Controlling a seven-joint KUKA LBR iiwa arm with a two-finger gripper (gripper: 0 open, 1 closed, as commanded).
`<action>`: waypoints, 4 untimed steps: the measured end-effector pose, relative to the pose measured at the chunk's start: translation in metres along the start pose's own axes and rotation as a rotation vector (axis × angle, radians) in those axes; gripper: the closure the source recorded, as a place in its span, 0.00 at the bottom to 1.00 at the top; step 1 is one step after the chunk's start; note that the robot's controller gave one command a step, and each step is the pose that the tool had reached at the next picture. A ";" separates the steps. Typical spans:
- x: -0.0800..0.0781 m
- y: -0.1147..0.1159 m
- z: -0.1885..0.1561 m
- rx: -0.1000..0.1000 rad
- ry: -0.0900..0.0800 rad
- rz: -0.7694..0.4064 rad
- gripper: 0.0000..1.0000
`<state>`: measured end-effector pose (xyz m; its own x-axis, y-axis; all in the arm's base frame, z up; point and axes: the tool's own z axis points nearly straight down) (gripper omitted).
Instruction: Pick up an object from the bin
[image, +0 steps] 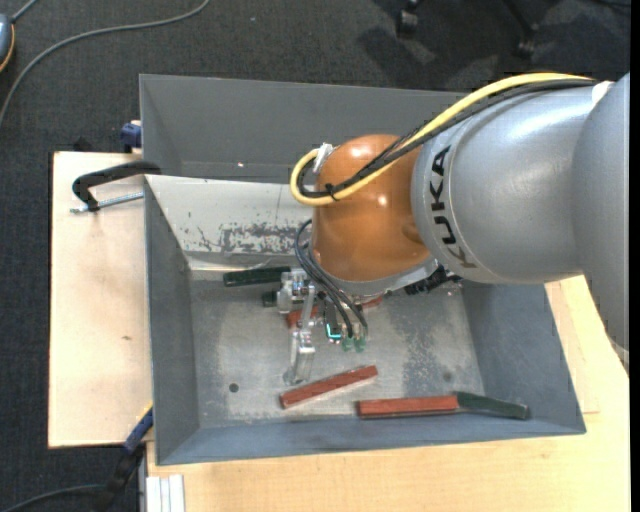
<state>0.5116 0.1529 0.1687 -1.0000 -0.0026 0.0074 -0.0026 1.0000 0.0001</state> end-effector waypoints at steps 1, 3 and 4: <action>-0.033 -0.042 0.099 0.000 -0.009 -0.236 0.00; -0.088 -0.083 0.048 -0.002 -0.020 -0.235 0.00; -0.089 -0.149 0.098 0.001 -0.006 -0.058 0.00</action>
Offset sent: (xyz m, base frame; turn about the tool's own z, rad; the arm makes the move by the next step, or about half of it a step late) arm 0.0316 -0.0420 -0.0987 -0.2372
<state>0.6002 0.0041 0.0697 -0.9981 -0.0609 0.0017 -0.0609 0.9981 -0.0005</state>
